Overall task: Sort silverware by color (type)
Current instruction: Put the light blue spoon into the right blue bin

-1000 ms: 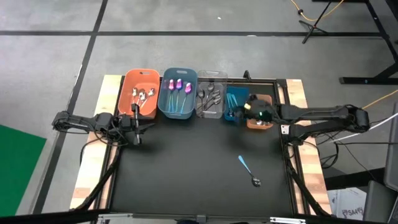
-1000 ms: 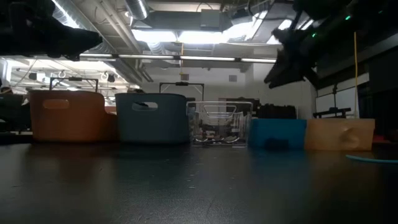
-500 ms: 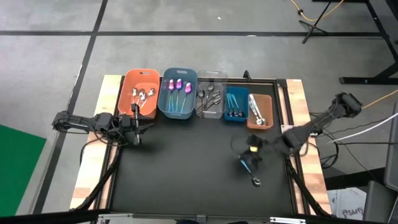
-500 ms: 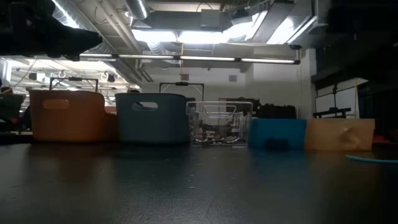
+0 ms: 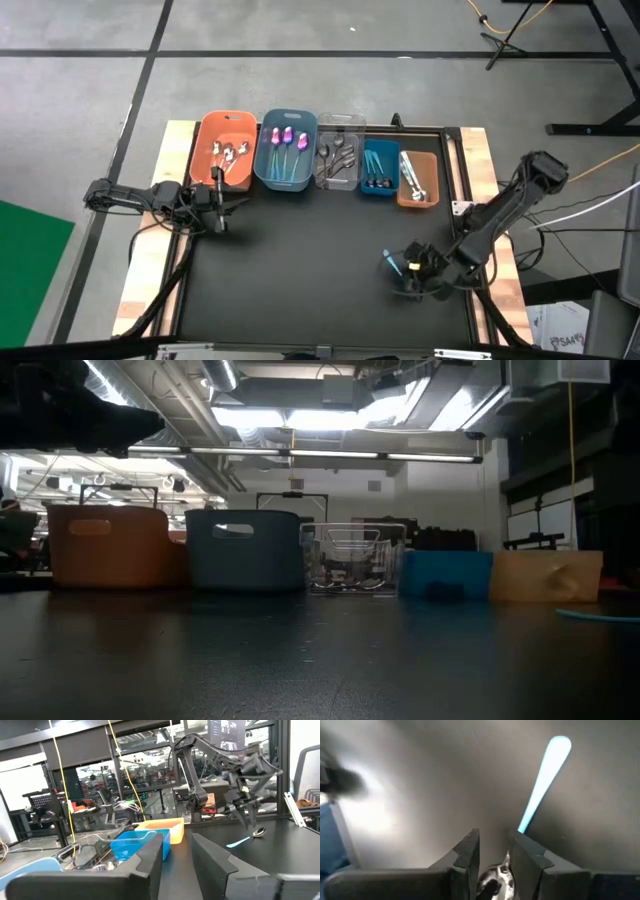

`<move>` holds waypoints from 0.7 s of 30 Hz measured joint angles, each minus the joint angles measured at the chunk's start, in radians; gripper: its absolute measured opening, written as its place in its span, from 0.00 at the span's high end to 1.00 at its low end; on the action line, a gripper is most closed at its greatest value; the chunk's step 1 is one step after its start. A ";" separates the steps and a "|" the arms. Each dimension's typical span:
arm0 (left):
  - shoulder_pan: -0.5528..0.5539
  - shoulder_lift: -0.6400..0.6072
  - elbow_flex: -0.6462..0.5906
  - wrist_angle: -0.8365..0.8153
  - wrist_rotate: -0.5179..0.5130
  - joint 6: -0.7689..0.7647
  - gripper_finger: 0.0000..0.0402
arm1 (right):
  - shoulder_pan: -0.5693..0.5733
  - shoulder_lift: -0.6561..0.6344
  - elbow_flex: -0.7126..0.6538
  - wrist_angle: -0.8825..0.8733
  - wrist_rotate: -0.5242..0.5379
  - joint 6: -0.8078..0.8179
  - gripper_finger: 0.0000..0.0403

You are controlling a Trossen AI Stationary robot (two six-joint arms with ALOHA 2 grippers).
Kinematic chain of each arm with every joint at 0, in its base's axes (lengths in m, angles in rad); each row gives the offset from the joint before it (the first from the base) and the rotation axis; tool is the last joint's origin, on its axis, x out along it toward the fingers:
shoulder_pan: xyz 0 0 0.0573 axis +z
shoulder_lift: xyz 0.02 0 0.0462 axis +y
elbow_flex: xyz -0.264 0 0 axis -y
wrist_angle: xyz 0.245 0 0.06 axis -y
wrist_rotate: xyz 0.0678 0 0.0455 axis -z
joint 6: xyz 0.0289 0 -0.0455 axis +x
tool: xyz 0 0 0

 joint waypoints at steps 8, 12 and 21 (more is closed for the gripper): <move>0.000 0.000 0.000 0.000 0.000 0.000 0.76 | -0.002 0.133 0.000 0.034 -0.007 -0.002 0.77; 0.000 0.000 0.000 0.000 0.000 0.000 0.76 | -0.002 0.174 0.000 0.048 -0.008 -0.004 0.77; 0.000 0.000 0.000 0.000 0.000 0.000 0.76 | -0.002 0.205 0.003 0.052 -0.017 -0.003 0.77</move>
